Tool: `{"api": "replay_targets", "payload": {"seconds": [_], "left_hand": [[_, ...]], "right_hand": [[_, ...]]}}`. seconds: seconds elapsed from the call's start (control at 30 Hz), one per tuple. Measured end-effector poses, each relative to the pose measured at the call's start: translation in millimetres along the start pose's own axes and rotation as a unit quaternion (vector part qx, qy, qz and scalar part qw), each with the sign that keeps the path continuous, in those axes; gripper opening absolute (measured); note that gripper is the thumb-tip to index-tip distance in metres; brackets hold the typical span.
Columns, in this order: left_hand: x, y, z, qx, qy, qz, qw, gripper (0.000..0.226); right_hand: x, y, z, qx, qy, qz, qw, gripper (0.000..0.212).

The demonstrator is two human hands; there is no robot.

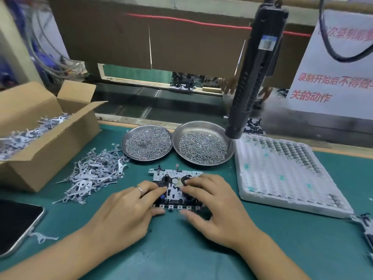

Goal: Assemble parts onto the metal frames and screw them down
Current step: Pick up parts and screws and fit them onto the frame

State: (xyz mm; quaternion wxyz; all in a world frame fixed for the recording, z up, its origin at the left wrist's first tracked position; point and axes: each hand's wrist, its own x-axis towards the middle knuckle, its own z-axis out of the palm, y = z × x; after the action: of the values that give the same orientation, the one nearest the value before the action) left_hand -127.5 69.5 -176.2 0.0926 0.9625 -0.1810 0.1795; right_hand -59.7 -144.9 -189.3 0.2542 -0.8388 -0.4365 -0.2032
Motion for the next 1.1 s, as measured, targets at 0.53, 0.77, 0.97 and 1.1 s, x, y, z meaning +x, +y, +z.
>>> {"api": "replay_targets", "payload": {"seconds": [0.53, 0.77, 0.97, 1.1], "left_hand": [[37, -74, -5, 0.097, 0.008, -0.270, 0.958, 0.029], [36, -73, -9, 0.118, -0.028, -0.256, 0.959, 0.022], [36, -75, -13, 0.130, -0.024, -0.260, 0.957, 0.025], [39, -79, -18, 0.021, -0.008, -0.286, 0.958, 0.020]], "right_hand": [[1, -1, 4, 0.009, -0.001, 0.055, 0.998, 0.032], [2, -1, 6, 0.041, 0.042, 0.083, 0.995, 0.030], [1, 0, 8, 0.049, 0.061, 0.077, 0.994, 0.028], [1, 0, 8, 0.052, 0.066, 0.076, 0.994, 0.028]]}}
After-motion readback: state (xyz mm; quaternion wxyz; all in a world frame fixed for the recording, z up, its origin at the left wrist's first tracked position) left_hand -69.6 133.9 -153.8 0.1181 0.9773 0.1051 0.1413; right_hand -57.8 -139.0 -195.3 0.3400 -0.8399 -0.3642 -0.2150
